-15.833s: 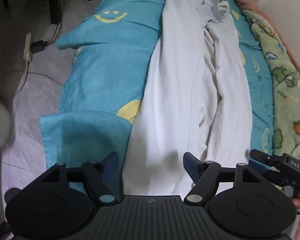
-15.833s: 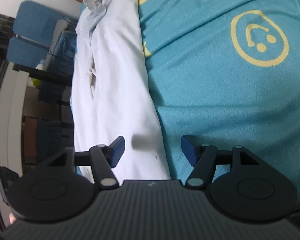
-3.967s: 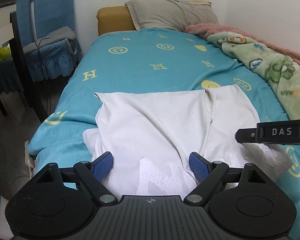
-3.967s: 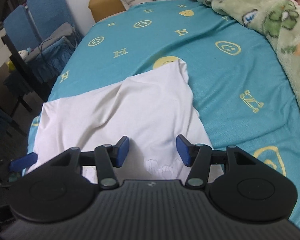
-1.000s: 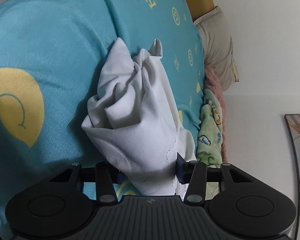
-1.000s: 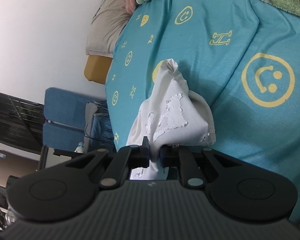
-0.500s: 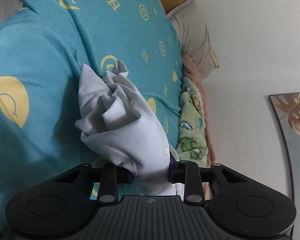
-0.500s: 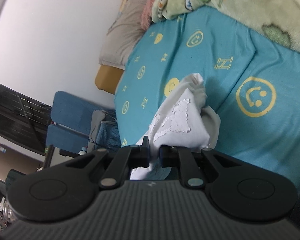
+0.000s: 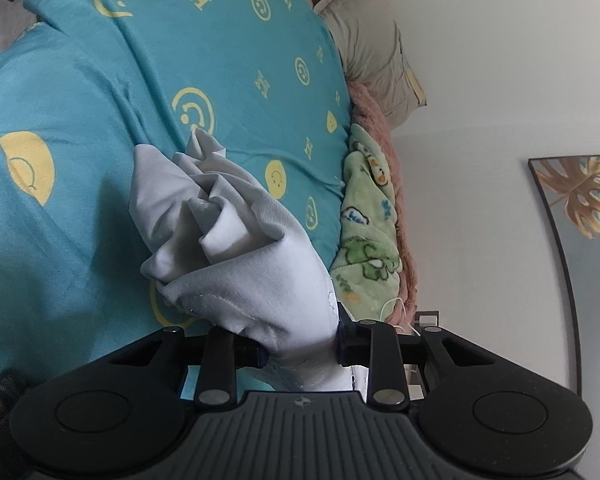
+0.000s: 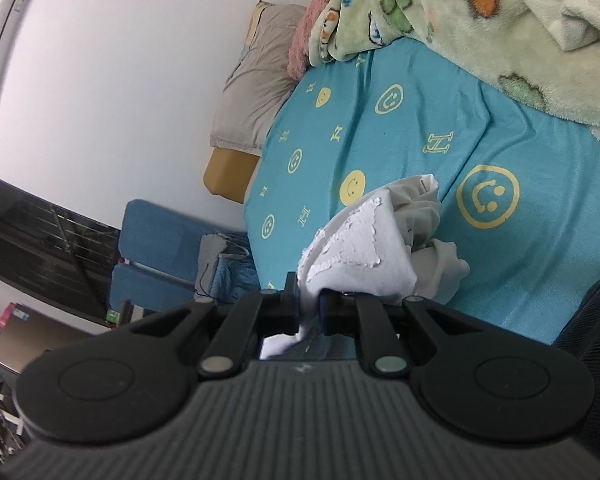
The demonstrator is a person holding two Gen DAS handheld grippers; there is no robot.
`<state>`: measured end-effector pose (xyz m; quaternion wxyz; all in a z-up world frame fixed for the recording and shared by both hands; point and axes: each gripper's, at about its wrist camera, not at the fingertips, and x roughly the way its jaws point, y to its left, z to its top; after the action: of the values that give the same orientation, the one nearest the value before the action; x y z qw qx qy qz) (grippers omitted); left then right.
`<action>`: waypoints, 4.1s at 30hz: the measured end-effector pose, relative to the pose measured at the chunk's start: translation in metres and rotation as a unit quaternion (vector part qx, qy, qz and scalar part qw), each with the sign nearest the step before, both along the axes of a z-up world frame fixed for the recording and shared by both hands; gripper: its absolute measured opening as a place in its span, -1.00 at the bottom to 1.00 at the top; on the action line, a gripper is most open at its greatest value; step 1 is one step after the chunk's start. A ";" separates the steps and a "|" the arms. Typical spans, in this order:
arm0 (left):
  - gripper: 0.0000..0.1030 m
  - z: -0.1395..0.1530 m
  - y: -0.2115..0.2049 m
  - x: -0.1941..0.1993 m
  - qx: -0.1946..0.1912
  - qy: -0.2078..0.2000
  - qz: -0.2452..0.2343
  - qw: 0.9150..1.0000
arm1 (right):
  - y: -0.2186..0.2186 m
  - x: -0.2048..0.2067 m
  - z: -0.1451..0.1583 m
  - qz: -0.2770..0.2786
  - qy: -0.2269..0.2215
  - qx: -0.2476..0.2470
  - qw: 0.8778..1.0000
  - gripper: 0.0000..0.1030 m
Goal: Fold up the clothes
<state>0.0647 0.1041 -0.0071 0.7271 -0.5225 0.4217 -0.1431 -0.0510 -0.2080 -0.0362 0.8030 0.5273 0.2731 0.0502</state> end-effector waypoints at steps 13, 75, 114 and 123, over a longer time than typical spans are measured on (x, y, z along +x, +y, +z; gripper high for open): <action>-0.40 0.011 -0.066 0.036 0.022 0.017 -0.034 0.999 | -0.063 0.015 -0.007 -0.042 0.018 0.041 0.998 -0.76; 0.99 0.152 -0.382 0.015 0.324 -0.294 -0.272 0.857 | -0.238 -0.042 0.153 -0.202 0.032 -0.351 0.914 0.67; 0.99 0.205 -0.251 -0.197 0.390 -0.448 -0.133 0.793 | -0.092 -0.148 0.168 -0.161 -0.099 -0.486 0.853 0.67; 0.99 0.167 -0.253 -0.183 0.410 -0.433 -0.150 0.789 | -0.089 -0.130 0.141 -0.164 -0.091 -0.507 0.841 0.67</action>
<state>-0.1183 -0.1490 0.1597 0.9486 0.0115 0.1551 -0.2755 -0.1808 -0.2972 0.1050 0.9760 0.0768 0.0962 -0.1797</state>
